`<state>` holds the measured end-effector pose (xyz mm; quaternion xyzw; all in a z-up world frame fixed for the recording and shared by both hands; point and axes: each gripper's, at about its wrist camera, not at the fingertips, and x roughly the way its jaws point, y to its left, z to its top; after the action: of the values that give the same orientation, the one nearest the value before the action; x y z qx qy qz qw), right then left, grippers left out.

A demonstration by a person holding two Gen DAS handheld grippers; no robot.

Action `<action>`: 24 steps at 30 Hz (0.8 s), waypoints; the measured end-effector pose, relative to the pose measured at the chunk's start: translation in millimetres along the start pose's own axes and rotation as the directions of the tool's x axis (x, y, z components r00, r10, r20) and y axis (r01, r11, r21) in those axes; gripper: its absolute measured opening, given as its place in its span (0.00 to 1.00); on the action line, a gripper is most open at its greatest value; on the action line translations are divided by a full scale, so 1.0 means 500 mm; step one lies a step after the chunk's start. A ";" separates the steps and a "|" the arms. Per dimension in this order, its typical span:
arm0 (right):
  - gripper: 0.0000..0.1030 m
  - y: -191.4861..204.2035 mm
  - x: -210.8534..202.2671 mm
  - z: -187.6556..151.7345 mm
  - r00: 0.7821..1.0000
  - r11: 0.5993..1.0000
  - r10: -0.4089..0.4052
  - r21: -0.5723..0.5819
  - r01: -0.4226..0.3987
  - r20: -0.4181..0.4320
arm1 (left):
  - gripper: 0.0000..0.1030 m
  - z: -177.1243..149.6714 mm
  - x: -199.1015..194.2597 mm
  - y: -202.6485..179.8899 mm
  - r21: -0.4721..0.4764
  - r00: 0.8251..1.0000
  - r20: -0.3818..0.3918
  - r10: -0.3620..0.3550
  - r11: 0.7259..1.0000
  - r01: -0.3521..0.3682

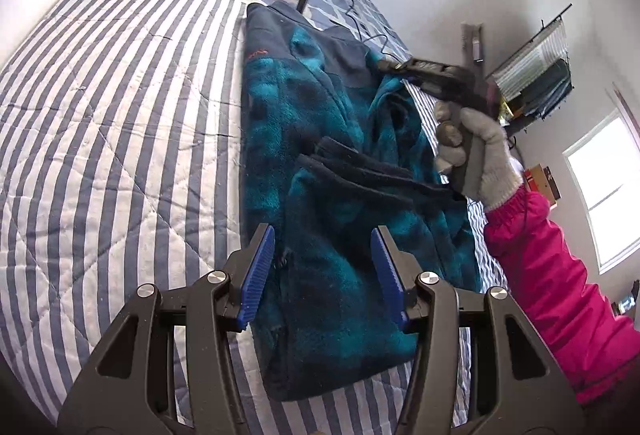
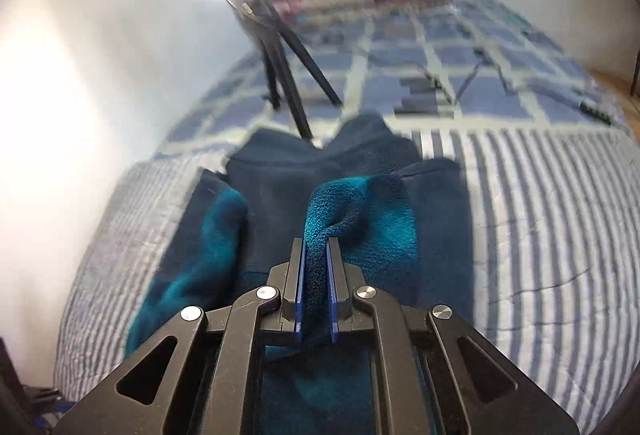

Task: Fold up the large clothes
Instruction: 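Grasp the folded shirt edge with the right tool and lift it, then grasp the jacket collar end with both tools and lift it up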

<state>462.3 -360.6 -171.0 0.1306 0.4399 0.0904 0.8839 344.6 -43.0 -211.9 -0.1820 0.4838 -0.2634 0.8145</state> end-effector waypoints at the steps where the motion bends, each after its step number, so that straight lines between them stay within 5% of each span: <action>1: 0.08 -0.007 0.031 0.002 0.999 1.000 0.006 0.006 -0.006 -0.042 | 0.50 0.006 0.002 0.001 0.002 1.000 0.003 0.004 1.000 -0.004; 3: 0.08 -0.017 0.066 -0.001 0.997 0.999 -0.035 -0.001 0.035 -0.075 | 0.50 0.021 0.008 0.002 0.017 1.000 0.008 0.018 1.000 -0.018; 7: 0.10 -0.045 0.096 0.000 0.988 0.997 0.037 0.067 -0.028 -0.148 | 0.50 0.083 0.034 0.007 0.021 1.000 0.000 -0.001 1.000 0.001; 9: 0.15 -0.058 0.065 0.011 0.983 0.988 0.130 0.104 -0.117 -0.126 | 0.50 0.122 0.040 0.010 0.026 1.000 0.004 -0.022 0.999 0.022; 12: 0.36 -0.090 -0.019 0.022 0.968 0.964 0.247 0.116 -0.240 -0.042 | 0.50 0.195 0.051 0.028 0.012 0.999 0.035 -0.034 0.999 0.033; 17: 0.40 -0.187 -0.093 0.029 0.985 0.975 0.163 0.141 -0.170 0.059 | 0.58 0.321 0.107 0.100 -0.071 0.997 0.070 -0.036 0.997 0.041; 20: 0.40 -0.255 -0.070 0.030 0.988 0.963 0.145 0.221 -0.155 0.063 | 0.59 0.373 0.166 0.146 -0.152 0.995 0.033 -0.094 0.984 0.098; 24: 0.40 -0.294 -0.007 0.030 0.980 0.939 0.192 0.280 -0.200 0.056 | 0.59 0.413 0.226 0.181 -0.195 0.996 0.032 -0.078 0.977 0.083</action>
<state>479.1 -503.5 -205.3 0.3004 0.4206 0.1119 0.8487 594.3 -31.0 -243.9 -0.2840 0.4900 -0.2449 0.7869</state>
